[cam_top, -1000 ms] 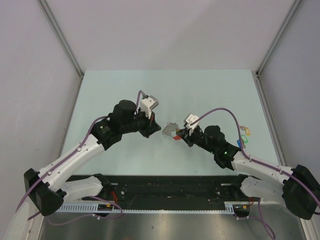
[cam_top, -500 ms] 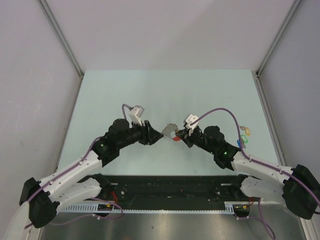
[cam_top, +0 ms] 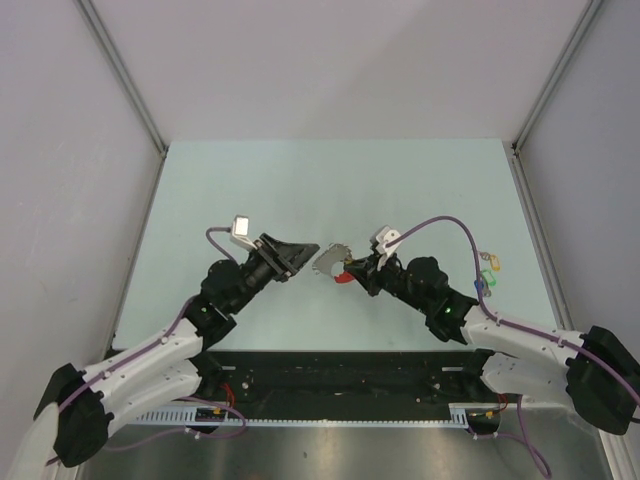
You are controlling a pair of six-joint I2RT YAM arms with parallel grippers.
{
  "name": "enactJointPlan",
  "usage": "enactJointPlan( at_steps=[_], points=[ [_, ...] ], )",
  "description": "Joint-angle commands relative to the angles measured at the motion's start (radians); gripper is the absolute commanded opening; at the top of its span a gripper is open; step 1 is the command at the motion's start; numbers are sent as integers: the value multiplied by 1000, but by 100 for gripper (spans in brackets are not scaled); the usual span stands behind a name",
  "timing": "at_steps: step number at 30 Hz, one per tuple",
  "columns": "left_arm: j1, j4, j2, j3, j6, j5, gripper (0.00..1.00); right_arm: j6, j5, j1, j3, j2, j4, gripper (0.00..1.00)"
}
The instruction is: Put the keys on the keyring
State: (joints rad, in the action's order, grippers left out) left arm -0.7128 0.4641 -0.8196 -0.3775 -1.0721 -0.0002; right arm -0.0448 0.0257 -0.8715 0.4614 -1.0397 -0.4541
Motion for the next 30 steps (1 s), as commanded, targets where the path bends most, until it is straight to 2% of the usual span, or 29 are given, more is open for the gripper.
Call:
enactJointPlan(
  at_steps=[1,9,15,30],
  points=[
    [-23,114,-23,2,-107,-75,53,-73,-98,-38,-15,-16,-153,0],
    [-57,114,-53,-6,-135,-92,47,-101,-168,-69,-32,-19,-198,0],
    [-85,105,-76,-6,-154,-124,48,-107,-179,-84,-33,-26,-213,0],
    [-97,203,-184,-1,-227,-121,48,-102,-181,-113,-36,-36,-238,0]
  ],
)
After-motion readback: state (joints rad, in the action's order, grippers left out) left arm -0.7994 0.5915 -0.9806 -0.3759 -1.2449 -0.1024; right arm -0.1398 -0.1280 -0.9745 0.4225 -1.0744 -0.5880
